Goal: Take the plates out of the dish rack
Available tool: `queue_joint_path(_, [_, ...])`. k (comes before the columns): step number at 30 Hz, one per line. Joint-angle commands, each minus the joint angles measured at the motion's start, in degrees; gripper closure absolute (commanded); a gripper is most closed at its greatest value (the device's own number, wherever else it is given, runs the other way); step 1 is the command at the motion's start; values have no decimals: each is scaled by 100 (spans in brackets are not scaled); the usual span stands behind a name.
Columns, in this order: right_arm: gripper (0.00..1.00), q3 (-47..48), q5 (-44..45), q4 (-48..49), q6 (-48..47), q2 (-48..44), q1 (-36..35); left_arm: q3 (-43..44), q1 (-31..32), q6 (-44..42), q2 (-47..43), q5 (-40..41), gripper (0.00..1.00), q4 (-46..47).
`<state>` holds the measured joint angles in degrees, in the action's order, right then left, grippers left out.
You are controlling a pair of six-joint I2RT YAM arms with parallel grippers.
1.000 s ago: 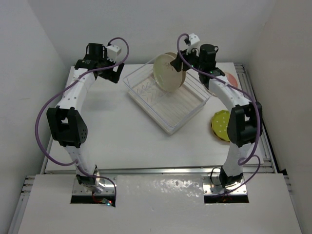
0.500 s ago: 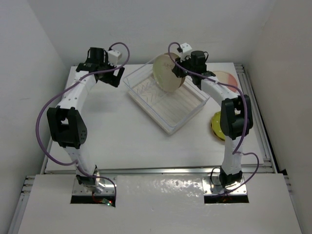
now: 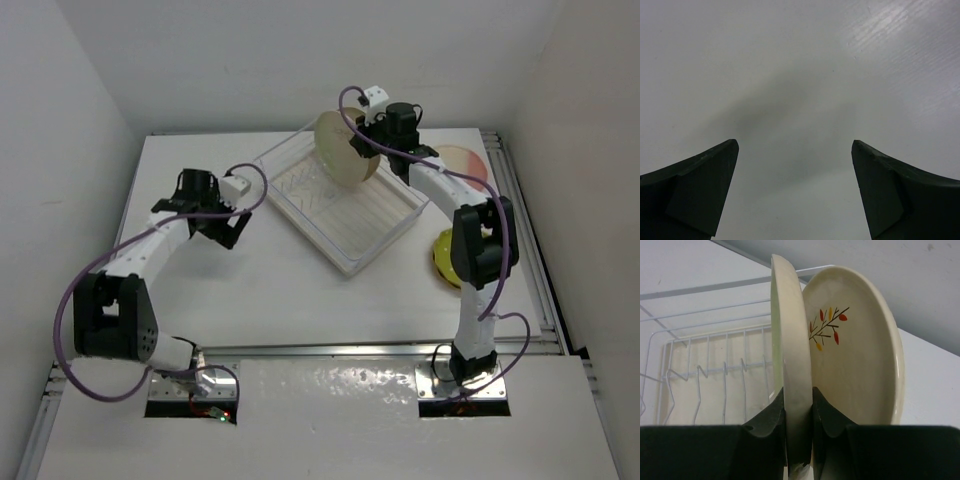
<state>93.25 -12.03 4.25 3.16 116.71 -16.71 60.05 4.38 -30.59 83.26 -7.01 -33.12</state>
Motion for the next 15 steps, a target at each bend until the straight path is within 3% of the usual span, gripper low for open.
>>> queue_joint_path(1, [100,351,314,1506,359,-824,-34,-729,-60,104,-730,-64,6,1182])
queue_joint_path(7, [100,658,491,2158,983,-1036,27,-1118,-60,790,-1259,6,5,1993])
queue_joint_path(12, [100,677,613,2929,2546,-1115,352,-1399,-60,923,-1619,50,5,2284])
queue_joint_path(15, [100,275,955,3728,4022,-1141,1017,-1435,-60,905,-1664,-37,5,2267])
